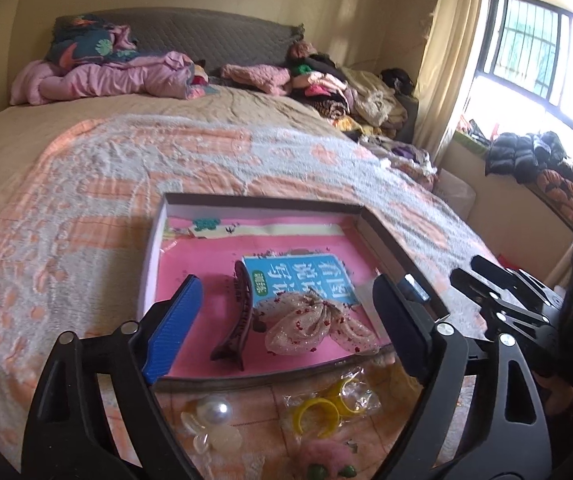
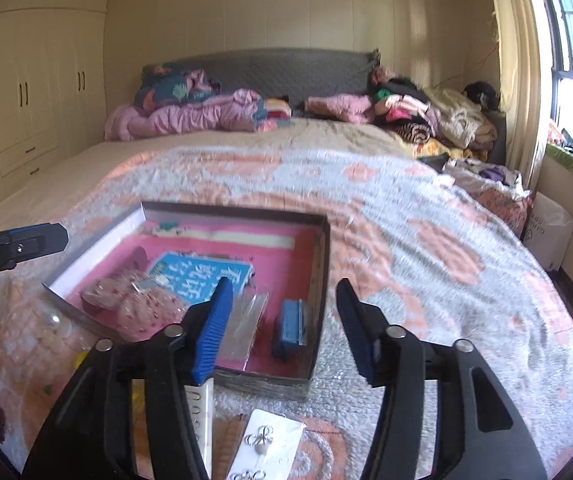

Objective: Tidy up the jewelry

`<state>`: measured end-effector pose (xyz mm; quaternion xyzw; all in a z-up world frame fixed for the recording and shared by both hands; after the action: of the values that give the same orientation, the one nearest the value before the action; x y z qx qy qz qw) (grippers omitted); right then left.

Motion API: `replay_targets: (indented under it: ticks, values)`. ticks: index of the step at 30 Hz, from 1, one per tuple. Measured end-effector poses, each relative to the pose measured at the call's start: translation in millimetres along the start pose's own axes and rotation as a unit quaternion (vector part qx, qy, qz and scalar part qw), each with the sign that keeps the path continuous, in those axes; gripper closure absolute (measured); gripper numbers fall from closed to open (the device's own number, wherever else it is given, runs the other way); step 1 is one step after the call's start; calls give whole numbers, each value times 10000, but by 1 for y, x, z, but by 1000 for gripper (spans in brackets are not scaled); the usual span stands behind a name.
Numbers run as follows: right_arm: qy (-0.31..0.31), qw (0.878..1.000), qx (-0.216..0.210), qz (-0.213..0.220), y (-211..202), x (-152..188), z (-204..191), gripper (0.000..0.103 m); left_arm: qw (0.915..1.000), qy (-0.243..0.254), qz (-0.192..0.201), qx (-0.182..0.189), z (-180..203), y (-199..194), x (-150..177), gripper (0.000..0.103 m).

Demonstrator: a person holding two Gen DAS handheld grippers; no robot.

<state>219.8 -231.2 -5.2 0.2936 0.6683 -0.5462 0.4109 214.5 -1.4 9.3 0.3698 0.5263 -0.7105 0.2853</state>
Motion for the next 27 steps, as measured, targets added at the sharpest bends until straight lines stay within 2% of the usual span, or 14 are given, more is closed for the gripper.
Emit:
replay_targets:
  ticks: [7,15,19,27]
  values:
    - [72,9990,-20,434,-42,-12,-2,27,9995,-45,285,-149,4,-30,-8,12]
    - [16,9972,-17,742,-75,-16,-10,25,9984,-44,532,-165,6,-57,-8,11]
    - [-42,9963,-15,861,-89,-14,-15,20,9980,-6,599,-191,10,-67,-6,11]
    - [-184,9963,-110,837,-107,-4,-27,20,9976,12,651,-225,11,-85,3,11]
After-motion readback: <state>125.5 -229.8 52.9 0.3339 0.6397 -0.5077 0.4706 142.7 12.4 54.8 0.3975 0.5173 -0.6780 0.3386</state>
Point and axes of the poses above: each gripper's, at about its wrist camera, not at the fingertips, and y roughly the way its jaws point, z to its right, x to its underside, the point moved 1 cm from there along y, roughly the way its jaws point, and after that the axes turned 5 degrees about y, right-handed, at the moved point
